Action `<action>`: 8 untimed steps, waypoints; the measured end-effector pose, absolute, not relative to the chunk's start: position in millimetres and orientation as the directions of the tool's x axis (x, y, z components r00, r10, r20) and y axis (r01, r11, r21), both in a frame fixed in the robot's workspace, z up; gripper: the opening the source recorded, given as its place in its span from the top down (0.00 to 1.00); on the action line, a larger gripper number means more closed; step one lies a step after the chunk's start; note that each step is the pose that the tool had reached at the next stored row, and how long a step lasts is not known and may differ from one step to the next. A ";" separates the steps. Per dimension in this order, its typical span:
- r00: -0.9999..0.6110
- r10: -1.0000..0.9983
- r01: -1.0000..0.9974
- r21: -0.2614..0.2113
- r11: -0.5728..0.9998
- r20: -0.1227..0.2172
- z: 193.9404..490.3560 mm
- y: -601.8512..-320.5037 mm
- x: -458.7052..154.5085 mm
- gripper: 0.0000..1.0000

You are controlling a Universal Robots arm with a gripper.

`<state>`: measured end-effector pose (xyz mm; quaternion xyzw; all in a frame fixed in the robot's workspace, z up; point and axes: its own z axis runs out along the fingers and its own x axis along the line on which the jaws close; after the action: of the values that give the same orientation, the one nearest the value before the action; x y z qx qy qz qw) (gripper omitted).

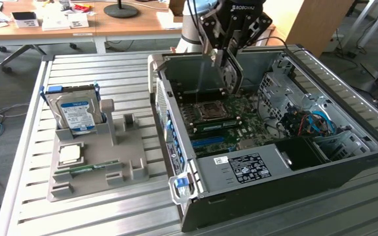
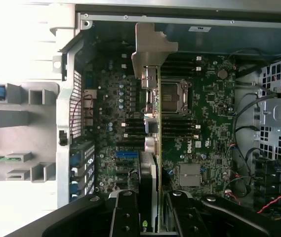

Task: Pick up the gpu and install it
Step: 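Pick up the gpu and move the gpu toward the slot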

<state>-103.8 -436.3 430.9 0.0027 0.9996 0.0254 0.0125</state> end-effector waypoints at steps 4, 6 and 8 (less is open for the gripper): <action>-1.000 0.006 0.005 0.051 0.999 -0.025 431.0 -436.3 -94.6 0.73; -1.000 0.006 0.005 0.051 0.999 -0.025 431.0 -436.3 -88.4 0.73; -1.000 0.006 0.005 0.051 0.999 -0.025 430.9 -436.3 -82.3 0.73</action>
<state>-82.3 -436.3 430.9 0.0027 0.9996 0.0255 0.0125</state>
